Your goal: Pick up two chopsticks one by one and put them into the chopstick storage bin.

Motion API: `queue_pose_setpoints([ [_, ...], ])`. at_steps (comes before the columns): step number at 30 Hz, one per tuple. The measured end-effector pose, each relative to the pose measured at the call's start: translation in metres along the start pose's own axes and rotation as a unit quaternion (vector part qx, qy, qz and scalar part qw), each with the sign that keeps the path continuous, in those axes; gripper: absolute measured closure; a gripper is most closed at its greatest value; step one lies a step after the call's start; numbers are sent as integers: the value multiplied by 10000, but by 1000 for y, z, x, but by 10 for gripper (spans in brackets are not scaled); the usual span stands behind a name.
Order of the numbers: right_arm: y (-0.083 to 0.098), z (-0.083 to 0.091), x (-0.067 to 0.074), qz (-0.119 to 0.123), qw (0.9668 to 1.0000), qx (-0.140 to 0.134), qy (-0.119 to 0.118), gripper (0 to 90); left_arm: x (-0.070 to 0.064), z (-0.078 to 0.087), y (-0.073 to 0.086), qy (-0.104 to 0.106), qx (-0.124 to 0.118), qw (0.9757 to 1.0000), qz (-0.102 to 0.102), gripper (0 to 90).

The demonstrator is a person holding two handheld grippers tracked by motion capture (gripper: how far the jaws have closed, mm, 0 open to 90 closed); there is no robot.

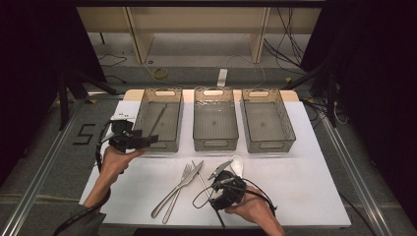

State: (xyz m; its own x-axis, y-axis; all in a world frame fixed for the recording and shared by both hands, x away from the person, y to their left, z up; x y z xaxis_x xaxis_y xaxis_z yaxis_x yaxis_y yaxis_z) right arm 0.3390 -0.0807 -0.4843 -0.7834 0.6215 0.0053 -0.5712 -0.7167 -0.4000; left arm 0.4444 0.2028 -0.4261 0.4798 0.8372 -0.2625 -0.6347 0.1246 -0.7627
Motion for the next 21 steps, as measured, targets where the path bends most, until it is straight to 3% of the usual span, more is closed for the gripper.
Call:
queue_pose_setpoints([
  [4, -4, -4, 2, 11, 10000, 53, -31, 412, -17, 6, 9, 274, 26, 9996, -76, 197],
  [9, -4, -7, 4, 26, 9999, 145, -31, 460, -37, 12, 20, 366, 30, 9988, -339, 181],
  [15, -3, -10, 7, 99, 9996, 252, -115, 506, -46, 16, 33, 431, -44, 9977, -519, 181],
  [21, -2, -11, 8, 123, 9992, 368, -126, 535, -52, 21, 42, 655, -121, 9965, -514, 180],
])
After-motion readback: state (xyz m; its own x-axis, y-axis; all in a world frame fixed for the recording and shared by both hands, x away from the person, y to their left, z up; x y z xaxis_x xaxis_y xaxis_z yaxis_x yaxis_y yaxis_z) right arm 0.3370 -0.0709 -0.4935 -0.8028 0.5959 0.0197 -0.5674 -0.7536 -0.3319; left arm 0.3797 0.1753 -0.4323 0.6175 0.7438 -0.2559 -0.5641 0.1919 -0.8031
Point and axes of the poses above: each handheld gripper's, and its own axes: z roughly backward along the jaws, y roughly out of its underside, x roughly to its left, the point moved 4 cm from there along -z, roughly forward along the jaws, and after that the axes turned 2 degrees about y, right-handed, at the moved point
